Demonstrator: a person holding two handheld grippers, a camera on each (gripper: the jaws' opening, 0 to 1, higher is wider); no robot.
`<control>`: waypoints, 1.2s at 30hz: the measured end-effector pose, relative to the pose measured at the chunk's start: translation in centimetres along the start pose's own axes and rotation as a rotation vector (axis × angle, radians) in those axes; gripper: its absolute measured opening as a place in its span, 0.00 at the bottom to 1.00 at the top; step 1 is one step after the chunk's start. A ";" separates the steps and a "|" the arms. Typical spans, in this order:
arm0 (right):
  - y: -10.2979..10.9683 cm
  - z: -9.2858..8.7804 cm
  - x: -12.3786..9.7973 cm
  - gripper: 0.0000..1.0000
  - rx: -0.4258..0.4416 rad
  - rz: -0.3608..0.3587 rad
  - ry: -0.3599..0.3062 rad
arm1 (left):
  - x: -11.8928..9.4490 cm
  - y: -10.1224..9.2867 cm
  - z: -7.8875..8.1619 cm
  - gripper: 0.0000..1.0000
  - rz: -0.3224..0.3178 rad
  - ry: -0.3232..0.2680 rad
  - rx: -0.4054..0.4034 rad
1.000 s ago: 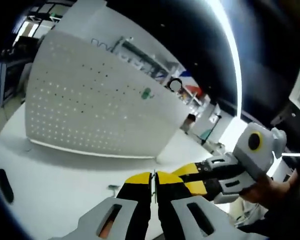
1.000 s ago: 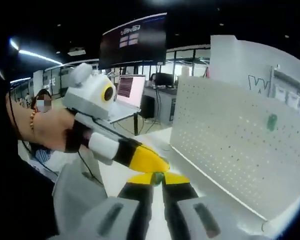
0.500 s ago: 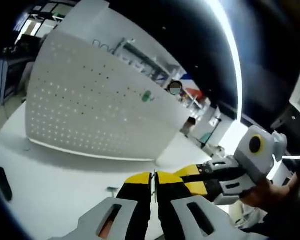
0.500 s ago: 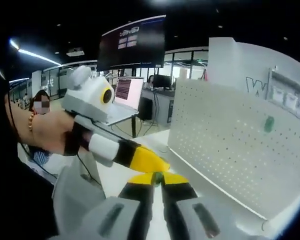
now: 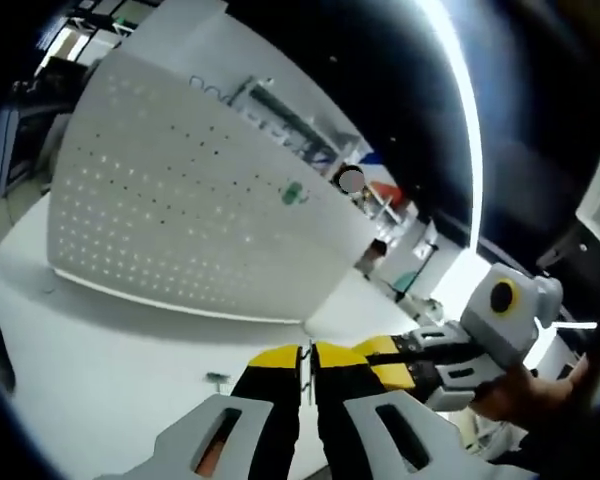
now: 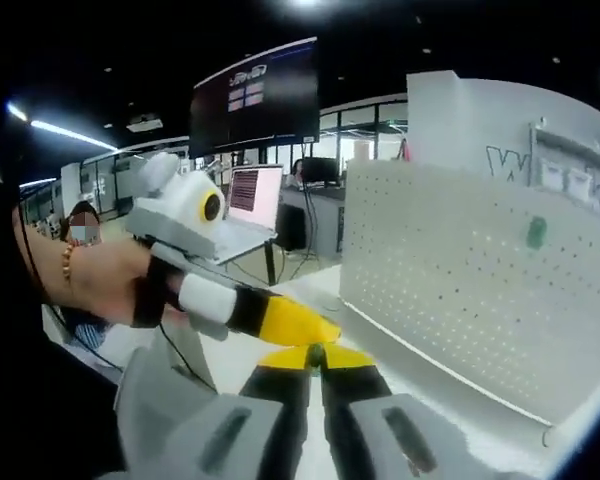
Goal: Insert the hook assembly into the mounting plate slot until the hook locks in place.
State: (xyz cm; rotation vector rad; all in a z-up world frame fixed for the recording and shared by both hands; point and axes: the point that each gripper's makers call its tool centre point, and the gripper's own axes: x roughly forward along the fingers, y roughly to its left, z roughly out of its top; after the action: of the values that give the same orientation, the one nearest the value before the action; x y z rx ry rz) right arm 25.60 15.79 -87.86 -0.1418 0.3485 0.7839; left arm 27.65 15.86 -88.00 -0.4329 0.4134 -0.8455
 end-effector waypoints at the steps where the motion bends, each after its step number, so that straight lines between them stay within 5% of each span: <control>1: -0.1 -0.1 0.1 0.00 0.010 0.002 0.004 | 0.0 0.0 0.0 0.04 0.007 -0.006 0.039; 12: -0.1 0.0 0.2 0.00 0.040 0.009 -0.025 | -0.1 -0.2 0.4 0.04 0.031 -0.038 0.117; 18: 0.1 -0.4 0.4 0.00 0.093 0.021 -0.027 | -0.2 -0.1 0.2 0.04 0.039 -0.004 0.184; 28: 0.0 -0.4 0.4 0.00 0.082 0.012 -0.028 | -0.5 0.1 0.5 0.06 0.009 -0.047 0.080; 36: -1.1 -0.5 0.1 0.00 0.092 -0.021 -0.034 | -0.6 -0.2 0.9 0.28 -0.015 -0.065 0.072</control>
State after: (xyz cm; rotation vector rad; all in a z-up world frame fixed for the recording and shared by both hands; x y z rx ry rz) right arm 26.31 15.01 -88.34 -0.0455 0.3493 0.7471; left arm 27.65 16.36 -86.99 -0.3960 0.3188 -0.8563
